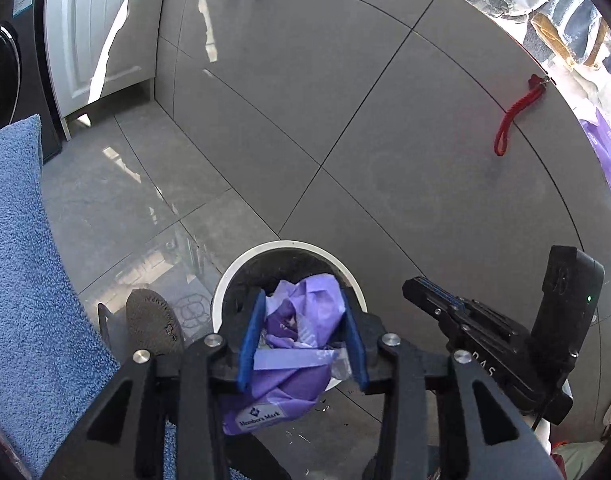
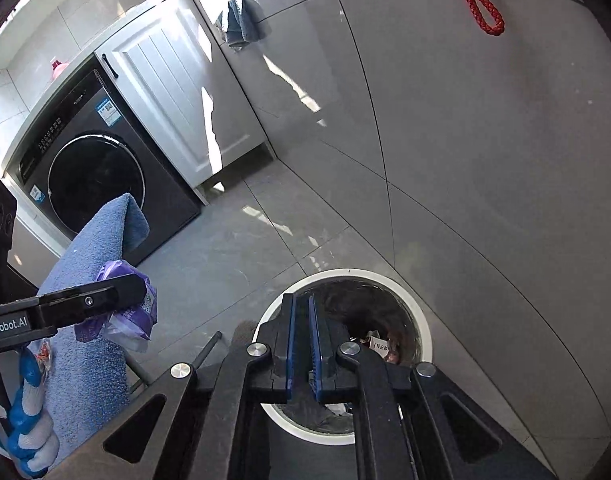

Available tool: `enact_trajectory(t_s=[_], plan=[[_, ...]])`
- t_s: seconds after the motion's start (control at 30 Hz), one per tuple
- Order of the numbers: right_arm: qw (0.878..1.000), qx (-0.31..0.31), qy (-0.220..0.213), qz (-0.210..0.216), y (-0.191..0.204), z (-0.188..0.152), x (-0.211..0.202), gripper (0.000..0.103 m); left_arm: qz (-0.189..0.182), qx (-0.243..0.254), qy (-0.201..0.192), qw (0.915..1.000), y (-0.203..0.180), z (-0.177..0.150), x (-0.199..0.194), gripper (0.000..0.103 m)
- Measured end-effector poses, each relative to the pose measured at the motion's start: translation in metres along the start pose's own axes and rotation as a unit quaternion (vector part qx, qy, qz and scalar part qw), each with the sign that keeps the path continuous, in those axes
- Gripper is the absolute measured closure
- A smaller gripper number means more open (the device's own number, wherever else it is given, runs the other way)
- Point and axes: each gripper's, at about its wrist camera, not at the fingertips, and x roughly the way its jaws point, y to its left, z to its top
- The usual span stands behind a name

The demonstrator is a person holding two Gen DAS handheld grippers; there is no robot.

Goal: Collect trash
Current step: 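Carry the purple bag and milk carton over the bin and open both tools, then move both open tools back over the remaining trash on the table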

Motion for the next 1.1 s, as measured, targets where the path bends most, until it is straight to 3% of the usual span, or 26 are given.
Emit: enact_trajectory(t_s=[0.13, 0.43, 0.83, 1.1], plan=[[1.000, 0.003, -0.005, -0.004, -0.004, -0.006, -0.006, 0.082, -0.008, -0.002, 0.001, 1.0000, 0.000, 0.003, 0.002, 0.056], [0.999, 0.013, -0.029, -0.005, -0.001, -0.016, -0.043, 0.079, -0.013, 0.007, -0.010, 0.9998, -0.008, -0.008, -0.021, 0.056], [0.996, -0.021, -0.083, 0.015, 0.051, -0.023, -0.110, 0.065, 0.001, 0.008, -0.079, 0.9968, -0.001, -0.039, -0.118, 0.055], [0.991, -0.060, -0.114, 0.022, 0.103, -0.044, -0.160, 0.055, 0.021, -0.010, -0.132, 0.9910, 0.016, -0.082, -0.180, 0.050]])
